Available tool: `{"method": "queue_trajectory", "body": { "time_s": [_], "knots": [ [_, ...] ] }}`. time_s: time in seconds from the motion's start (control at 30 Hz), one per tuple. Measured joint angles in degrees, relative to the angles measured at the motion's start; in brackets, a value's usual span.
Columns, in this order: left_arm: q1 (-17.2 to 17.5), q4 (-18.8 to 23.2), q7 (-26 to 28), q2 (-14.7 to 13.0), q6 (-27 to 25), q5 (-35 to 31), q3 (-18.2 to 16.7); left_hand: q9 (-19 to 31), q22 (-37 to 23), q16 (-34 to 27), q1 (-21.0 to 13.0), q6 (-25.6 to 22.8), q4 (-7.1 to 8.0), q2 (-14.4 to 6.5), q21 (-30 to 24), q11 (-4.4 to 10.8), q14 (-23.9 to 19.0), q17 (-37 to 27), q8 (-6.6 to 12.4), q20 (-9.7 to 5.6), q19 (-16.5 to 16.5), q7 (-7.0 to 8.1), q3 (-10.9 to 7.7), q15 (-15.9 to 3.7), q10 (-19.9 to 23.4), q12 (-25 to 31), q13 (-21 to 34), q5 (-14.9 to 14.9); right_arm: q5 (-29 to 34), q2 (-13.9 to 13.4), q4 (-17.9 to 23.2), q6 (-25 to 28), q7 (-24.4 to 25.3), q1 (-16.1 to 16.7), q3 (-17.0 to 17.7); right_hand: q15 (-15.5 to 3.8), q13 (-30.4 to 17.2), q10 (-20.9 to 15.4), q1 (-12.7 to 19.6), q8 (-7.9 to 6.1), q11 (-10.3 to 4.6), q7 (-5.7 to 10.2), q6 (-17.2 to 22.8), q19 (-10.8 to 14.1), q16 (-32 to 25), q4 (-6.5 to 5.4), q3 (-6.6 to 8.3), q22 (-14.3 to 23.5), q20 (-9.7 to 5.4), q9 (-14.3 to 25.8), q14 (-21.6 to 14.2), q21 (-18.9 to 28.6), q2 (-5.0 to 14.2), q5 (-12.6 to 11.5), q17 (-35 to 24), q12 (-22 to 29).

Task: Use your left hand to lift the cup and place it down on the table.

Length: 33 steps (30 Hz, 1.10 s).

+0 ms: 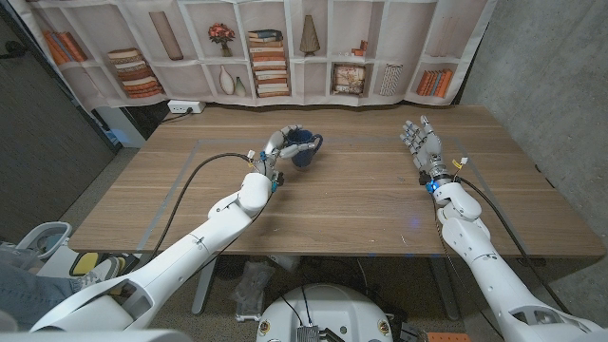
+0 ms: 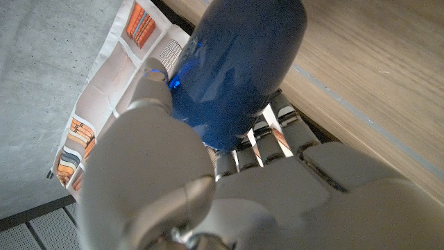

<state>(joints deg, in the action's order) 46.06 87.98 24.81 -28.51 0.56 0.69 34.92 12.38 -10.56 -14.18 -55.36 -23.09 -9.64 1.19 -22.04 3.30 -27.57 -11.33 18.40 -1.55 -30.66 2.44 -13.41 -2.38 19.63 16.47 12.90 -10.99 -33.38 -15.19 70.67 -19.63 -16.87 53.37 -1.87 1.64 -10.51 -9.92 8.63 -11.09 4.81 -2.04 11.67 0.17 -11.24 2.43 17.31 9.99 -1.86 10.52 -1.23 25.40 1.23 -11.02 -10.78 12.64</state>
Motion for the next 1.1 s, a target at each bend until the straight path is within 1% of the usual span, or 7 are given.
{"method": "queue_trajectory", "body": {
  "time_s": [0.07,0.1,0.13,0.37,0.67,0.77,1.1],
  "knots": [
    [0.12,0.46,0.0,-0.23,0.0,0.0,-0.1,0.0,-0.01,0.01,0.0,-0.04,-0.01,0.0,0.27,0.0,0.0,0.0,0.0,-0.2,0.2,0.04,-0.01,0.0,0.0,0.0,0.03,0.0,-0.01,0.03,0.2,-0.05,0.02,0.08,0.04,0.0,0.0,0.0,0.0,0.0,0.0,0.0,0.0,0.0,0.0,0.0,0.0,0.0,0.0,0.0,0.0,-0.28,0.0,0.0,0.0,0.0],
    [0.15,0.64,0.0,-0.31,0.0,0.0,-0.15,0.0,0.0,0.02,0.0,-0.04,-0.7,0.0,0.31,0.0,0.14,0.0,0.0,-0.2,0.21,0.05,-0.7,-0.13,0.0,-0.01,0.03,0.01,-0.02,0.03,0.2,-0.09,0.03,0.08,0.04,0.0,0.0,0.0,0.0,0.0,0.0,0.0,0.0,0.0,0.0,0.0,0.0,0.0,0.0,0.0,0.0,-0.44,0.0,0.0,0.0,0.0],
    [0.19,0.85,0.07,-0.43,-0.46,-0.21,-0.17,0.0,0.0,0.11,0.0,-0.05,-0.87,0.0,0.36,0.0,0.3,0.0,0.0,-0.2,0.21,0.05,-0.87,-0.28,0.0,-0.01,0.03,0.07,-0.02,0.02,0.32,-0.13,0.05,0.14,0.05,0.0,0.0,0.0,0.0,0.0,0.0,0.0,0.0,0.0,0.0,0.0,0.0,0.0,0.0,0.0,0.0,-0.44,0.0,0.0,0.0,0.0],
    [0.41,2.45,-0.57,-1.28,-1.45,-0.39,-0.36,-0.01,0.0,0.44,-0.01,-0.04,-0.94,0.01,0.37,0.0,0.67,0.0,-0.11,-0.29,0.74,0.05,-0.94,-0.57,0.0,-0.4,0.03,0.16,-0.11,0.03,0.9,-0.28,0.35,0.53,0.09,0.0,0.0,0.0,0.3,0.0,0.0,0.0,0.0,0.62,0.0,0.44,-0.05,0.0,0.01,0.0,-0.42,-0.44,0.3,0.0,0.0,0.0],
    [0.85,3.92,-0.9,-2.08,-1.67,-0.64,-0.75,-0.02,0.0,0.44,-0.09,-0.04,-1.09,0.09,0.7,0.01,0.98,-0.28,-0.43,-0.47,1.15,0.04,-1.1,-0.29,-0.01,-0.52,0.02,0.21,-0.25,-0.08,1.63,-0.56,0.77,1.04,0.1,-0.31,0.0,-0.22,0.3,0.0,-0.22,0.0,0.0,0.82,0.0,0.43,-0.05,0.0,-0.19,0.0,-0.73,-0.44,0.3,0.0,0.0,0.0],
    [1.07,4.41,-0.9,-2.32,-1.67,-0.84,-0.88,-0.02,0.0,0.44,-0.09,-0.04,-1.09,0.09,0.74,0.01,1.0,-0.28,-0.43,-0.39,1.24,0.04,-1.1,-0.27,-0.01,-0.56,0.02,0.22,-0.3,-0.1,1.69,-0.66,0.83,1.08,0.09,-0.31,0.0,-0.53,0.3,0.0,0.1,0.0,0.0,1.13,0.0,0.43,-0.05,0.0,0.12,0.0,-0.73,-0.44,0.3,0.0,0.13,0.0],
    [2.04,6.43,-0.51,-3.22,-1.75,-1.32,-1.63,0.02,0.01,0.89,-0.08,-0.21,-1.09,0.07,0.8,0.01,1.06,-0.27,-0.44,-0.39,1.24,0.21,-1.09,-0.21,-0.02,-0.66,0.02,0.32,-0.36,-0.09,1.41,-1.04,0.72,0.77,-0.17,-0.31,0.0,-0.53,0.61,0.0,0.1,0.21,0.21,1.12,0.0,0.66,0.18,0.0,0.12,0.0,-0.72,-0.44,0.61,0.0,0.13,0.0]
  ]
}}
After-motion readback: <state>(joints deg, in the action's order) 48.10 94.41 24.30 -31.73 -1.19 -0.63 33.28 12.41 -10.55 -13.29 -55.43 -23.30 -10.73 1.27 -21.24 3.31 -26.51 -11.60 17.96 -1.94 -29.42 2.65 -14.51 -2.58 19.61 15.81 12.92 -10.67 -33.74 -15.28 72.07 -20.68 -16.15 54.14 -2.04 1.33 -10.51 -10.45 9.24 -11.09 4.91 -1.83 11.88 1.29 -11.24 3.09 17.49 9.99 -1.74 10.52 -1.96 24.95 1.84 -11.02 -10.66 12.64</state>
